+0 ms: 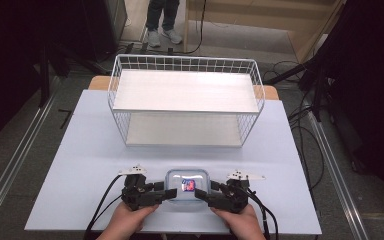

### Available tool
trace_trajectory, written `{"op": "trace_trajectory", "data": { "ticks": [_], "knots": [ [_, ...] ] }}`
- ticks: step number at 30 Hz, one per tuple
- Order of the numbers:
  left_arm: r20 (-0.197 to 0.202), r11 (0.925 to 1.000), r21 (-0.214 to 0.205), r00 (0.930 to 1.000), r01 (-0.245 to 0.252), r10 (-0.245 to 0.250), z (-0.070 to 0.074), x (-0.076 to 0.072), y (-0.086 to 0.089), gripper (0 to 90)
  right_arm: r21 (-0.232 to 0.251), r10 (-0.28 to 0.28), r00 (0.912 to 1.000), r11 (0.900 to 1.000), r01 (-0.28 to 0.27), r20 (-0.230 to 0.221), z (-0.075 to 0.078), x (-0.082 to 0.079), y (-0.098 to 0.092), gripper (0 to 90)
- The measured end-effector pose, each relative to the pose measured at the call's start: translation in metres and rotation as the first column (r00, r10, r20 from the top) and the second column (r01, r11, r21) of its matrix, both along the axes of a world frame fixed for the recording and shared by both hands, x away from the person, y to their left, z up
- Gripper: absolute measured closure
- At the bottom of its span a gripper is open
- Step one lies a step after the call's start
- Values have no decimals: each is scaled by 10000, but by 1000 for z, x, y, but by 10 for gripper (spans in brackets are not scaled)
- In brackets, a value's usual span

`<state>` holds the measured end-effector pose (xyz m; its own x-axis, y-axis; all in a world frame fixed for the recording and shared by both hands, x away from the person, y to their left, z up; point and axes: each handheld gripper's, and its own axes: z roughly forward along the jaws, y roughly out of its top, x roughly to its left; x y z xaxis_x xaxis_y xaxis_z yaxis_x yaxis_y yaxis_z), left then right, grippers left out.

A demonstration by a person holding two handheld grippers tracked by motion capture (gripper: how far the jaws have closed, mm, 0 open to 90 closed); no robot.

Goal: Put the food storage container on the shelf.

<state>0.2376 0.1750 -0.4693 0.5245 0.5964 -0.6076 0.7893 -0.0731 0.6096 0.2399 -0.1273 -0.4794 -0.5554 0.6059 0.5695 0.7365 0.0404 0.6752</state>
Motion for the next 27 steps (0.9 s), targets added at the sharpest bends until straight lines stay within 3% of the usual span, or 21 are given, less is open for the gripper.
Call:
{"op": "trace_trajectory", "data": {
  "ticks": [13, 14, 17, 27],
  "knots": [
    [217, 9991, 356, 9995, 242, -250, 5, -3, -1, 388, -149, 108, 9996, 9998, -104, 255, 2, -5, 0, 322],
    [140, 9998, 136, 9998, 121, -123, 7, -4, 3, 437, -163, 98, 9995, 9998, -94, 292, 3, -7, -2, 365],
    [275, 9994, 280, 9994, 214, -222, 9, -6, 2, 466, 161, 44, 9998, 9999, -47, 173, 4, -8, -7, 417],
    [435, 9991, 362, 9987, 240, -255, 12, -9, 2, 497, 269, -26, 10000, 9996, 25, 33, 6, -11, -10, 462]
  ]
}}
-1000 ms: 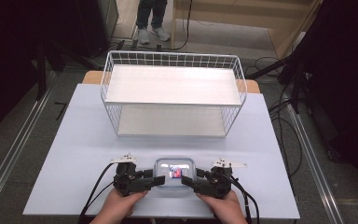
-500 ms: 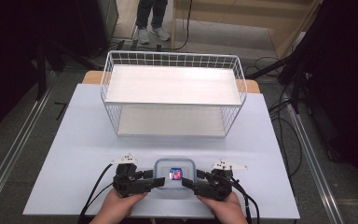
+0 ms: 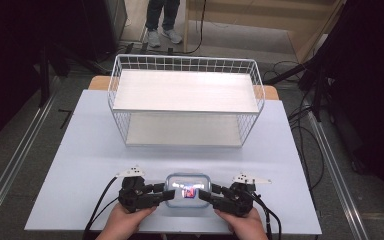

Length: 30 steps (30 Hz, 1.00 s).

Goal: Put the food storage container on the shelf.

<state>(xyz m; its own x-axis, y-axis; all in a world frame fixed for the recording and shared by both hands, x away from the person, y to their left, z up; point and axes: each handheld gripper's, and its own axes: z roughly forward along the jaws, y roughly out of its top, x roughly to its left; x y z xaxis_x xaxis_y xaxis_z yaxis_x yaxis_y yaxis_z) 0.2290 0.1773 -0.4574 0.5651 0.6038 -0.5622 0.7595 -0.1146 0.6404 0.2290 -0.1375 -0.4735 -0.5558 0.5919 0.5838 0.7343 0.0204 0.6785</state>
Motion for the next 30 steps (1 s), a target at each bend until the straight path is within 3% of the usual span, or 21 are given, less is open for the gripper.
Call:
{"op": "trace_trajectory", "data": {
  "ticks": [4, 10, 11, 17, 22, 26, 30],
  "knots": [
    [226, 10000, 72, 9997, -35, 33, 2, -2, -1, 509, 26, -77, 10000, 10000, 77, 14, 1, -1, -1, 483],
    [943, 9984, 557, 9955, 26, -78, 7, -5, -4, 521, -44, -130, 9997, 9999, 130, 215, 5, -3, -2, 505],
    [1153, 9968, 803, 9932, 57, -150, 8, -6, -5, 521, -110, -145, 9993, 9998, 149, 357, 5, -3, -1, 507],
    [1716, 9931, 1169, 9848, 74, -275, 10, -7, -6, 520, -389, -89, 9970, 9992, 119, 767, 7, -4, 1, 505],
    [2004, 9937, 1122, 9795, -25, -202, 10, -9, -6, 519, -461, -111, 9956, 9988, 155, 929, 8, -5, 3, 503],
    [2374, 9937, 1114, 9712, -80, -188, 13, -11, -7, 519, -483, -163, 9908, 9986, 230, 1346, 11, -6, 4, 498],
    [2913, 9926, 1197, 9565, -184, -174, 21, -11, -7, 518, -402, -247, 9826, 9987, 327, 1843, 17, -6, 4, 493]
  ]
}}
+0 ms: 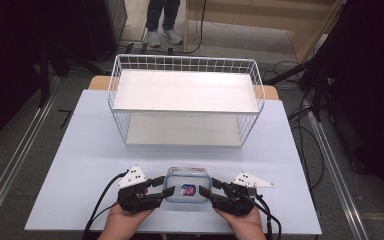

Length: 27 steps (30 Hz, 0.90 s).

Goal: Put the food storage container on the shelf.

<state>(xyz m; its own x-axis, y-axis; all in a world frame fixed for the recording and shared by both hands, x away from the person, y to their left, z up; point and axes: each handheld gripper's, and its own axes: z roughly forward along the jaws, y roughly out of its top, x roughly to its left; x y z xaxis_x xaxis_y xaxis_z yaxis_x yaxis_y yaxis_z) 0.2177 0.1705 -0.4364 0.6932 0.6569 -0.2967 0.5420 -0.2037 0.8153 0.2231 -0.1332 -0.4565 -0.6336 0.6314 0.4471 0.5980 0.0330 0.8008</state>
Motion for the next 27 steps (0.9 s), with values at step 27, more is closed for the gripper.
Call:
{"op": "trace_trajectory", "data": {
  "ticks": [27],
  "knots": [
    [2412, 9995, -323, 9704, -70, 146, 60, 16, 4, 517, 130, -283, 9640, 9996, 258, 2645, 62, 17, 6, 490]
  ]
}}
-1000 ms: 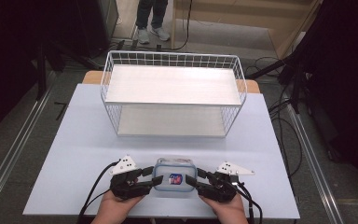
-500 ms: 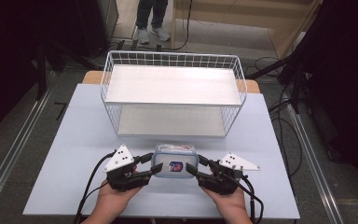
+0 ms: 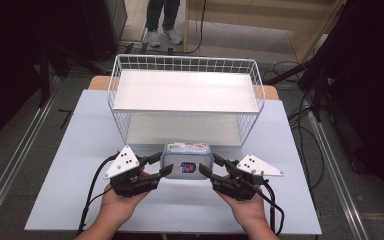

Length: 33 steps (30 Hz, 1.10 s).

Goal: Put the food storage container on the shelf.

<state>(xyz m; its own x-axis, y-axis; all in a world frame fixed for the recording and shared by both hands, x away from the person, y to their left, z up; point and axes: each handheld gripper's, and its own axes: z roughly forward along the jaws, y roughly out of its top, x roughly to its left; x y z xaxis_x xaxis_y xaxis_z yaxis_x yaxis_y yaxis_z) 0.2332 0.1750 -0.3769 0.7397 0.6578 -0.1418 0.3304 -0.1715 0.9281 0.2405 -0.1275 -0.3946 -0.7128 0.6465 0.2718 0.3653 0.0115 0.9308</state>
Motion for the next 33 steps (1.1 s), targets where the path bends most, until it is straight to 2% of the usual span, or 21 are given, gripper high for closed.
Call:
{"op": "trace_trajectory", "data": {
  "ticks": [5, 6, 9, 16, 18, 24, 33],
  "knots": [
    [287, 10000, -45, 9996, 0, 1, 10, 1, 1, 517, 54, 7, 9996, 10000, -8, 276, 12, 2, 1, 490],
    [451, 10000, -72, 9990, -4, 8, 14, 2, 2, 517, 80, -22, 9994, 10000, 20, 349, 15, 3, 1, 490],
    [521, 9999, -142, 9986, -4, 11, 18, 3, 3, 517, 122, -70, 9986, 9999, 64, 517, 20, 3, 3, 490],
    [978, 9998, -200, 9952, 10, 9, 35, 7, 5, 516, 245, -82, 9965, 9997, 62, 833, 32, 6, 4, 490],
    [1029, 9997, -224, 9947, 23, 0, 37, 7, 5, 517, 271, -89, 9962, 9996, 66, 862, 35, 6, 5, 490],
    [1348, 9994, -344, 9909, 15, 32, 52, 12, 4, 516, 237, -146, 9911, 9997, 116, 1320, 52, 12, 4, 490],
    [1624, 9979, -634, 9867, 140, -35, 69, 23, 6, 517, 190, -153, 9872, 9997, 124, 1590, 72, 19, 4, 492]
  ]
}}
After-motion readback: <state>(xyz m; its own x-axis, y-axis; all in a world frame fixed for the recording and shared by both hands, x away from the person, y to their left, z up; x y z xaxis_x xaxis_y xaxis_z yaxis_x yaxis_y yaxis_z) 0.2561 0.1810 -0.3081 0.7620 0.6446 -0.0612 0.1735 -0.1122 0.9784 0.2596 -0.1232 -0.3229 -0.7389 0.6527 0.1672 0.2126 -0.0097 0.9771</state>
